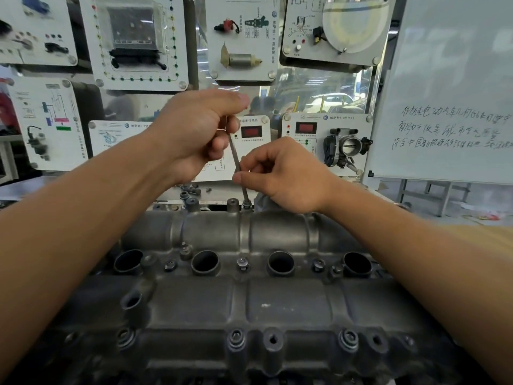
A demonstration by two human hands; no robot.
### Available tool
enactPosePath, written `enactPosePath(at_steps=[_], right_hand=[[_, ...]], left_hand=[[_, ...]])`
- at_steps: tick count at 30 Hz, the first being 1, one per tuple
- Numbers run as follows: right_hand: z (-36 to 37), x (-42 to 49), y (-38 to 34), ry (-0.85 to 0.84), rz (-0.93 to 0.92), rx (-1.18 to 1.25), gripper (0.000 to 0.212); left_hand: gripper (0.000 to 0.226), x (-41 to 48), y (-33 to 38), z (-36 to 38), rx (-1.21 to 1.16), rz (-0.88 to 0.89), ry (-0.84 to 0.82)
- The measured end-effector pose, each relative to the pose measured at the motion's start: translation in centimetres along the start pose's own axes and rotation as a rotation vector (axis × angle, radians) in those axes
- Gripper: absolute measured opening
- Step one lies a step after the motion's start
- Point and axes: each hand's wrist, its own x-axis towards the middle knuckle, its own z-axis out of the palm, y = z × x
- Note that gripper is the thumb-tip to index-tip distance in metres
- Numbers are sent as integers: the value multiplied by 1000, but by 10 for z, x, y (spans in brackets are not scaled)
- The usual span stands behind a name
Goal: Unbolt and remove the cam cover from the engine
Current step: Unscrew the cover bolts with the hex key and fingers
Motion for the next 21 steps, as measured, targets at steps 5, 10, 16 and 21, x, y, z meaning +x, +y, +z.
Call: enactPosePath(at_steps=[5, 10, 16, 21], right_hand=[[-1, -1, -1, -21, 0, 12, 17], [-1, -1, 0, -13, 2, 16, 17], [0, -1, 0, 15, 26, 26, 13], [1, 1, 1, 71, 5, 20, 35]], left_hand=[[15, 0, 2, 0, -78, -46, -25], [25, -2, 4, 0, -150, -76, -28], [41, -3, 9, -6, -352, -118, -203], [35, -9, 10, -4, -338, -87, -415]])
